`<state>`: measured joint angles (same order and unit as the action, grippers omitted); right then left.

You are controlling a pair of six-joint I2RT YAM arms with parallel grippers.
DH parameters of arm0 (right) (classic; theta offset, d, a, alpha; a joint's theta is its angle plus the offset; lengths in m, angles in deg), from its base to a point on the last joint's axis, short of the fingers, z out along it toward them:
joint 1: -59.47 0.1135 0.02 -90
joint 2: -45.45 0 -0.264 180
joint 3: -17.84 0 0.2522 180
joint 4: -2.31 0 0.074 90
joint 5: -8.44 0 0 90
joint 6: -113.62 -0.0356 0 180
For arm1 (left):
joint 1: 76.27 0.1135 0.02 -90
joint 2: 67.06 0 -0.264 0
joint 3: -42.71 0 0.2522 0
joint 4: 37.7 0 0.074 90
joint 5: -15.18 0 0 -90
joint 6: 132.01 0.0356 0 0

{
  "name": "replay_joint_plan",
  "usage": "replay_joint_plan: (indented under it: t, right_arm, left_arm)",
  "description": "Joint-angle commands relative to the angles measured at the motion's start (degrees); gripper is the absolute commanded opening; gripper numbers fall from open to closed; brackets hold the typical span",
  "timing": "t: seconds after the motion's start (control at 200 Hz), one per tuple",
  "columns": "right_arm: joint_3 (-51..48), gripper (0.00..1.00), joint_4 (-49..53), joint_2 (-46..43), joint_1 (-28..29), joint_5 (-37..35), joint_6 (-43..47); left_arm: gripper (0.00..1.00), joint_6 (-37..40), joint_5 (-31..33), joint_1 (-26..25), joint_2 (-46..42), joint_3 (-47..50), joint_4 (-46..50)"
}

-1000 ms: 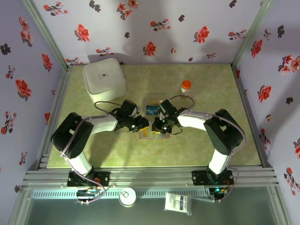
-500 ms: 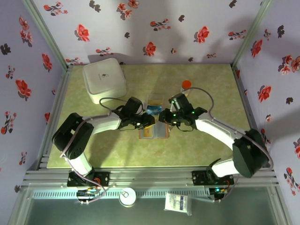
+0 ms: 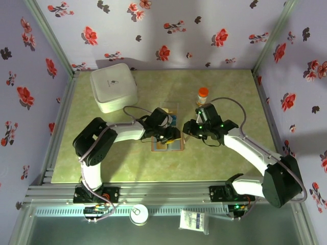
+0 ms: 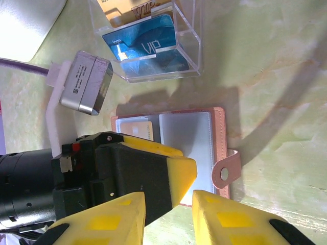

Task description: Take the credit cards out of the card holder

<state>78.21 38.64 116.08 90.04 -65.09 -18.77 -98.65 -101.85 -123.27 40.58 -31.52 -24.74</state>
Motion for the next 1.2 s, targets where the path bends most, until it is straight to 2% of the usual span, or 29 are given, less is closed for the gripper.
replay_joint_plan:
  t: [0.0,0.34,0.58,0.935,1.195]
  right_arm:
    - [-1.37,0.31,-0.96,-0.81,-0.43,0.65,0.01]
    - [-0.38,0.28,-6.02,4.22,1.77,5.03,-2.69]
    - [5.04,0.27,-7.77,14.23,7.14,6.55,-2.7]
    - [8.06,0.26,-10.93,23.58,9.41,8.56,-3.14]
    - [8.01,0.25,-12.59,27.3,9.42,10.5,-3.14]
  left_arm:
    - [0.47,1.12,0.94,0.11,-1.41,-1.76,1.98]
    - [0.44,3.28,3.38,4.22,-10.84,4.97,4.22]
    - [0.33,4.53,4.62,8.31,-16.67,12.57,5.85]
    - [0.14,4.66,3.39,10.78,-17.72,16.78,5.55]
    - [0.09,4.3,1.5,10.71,-14.99,15.49,3.58]
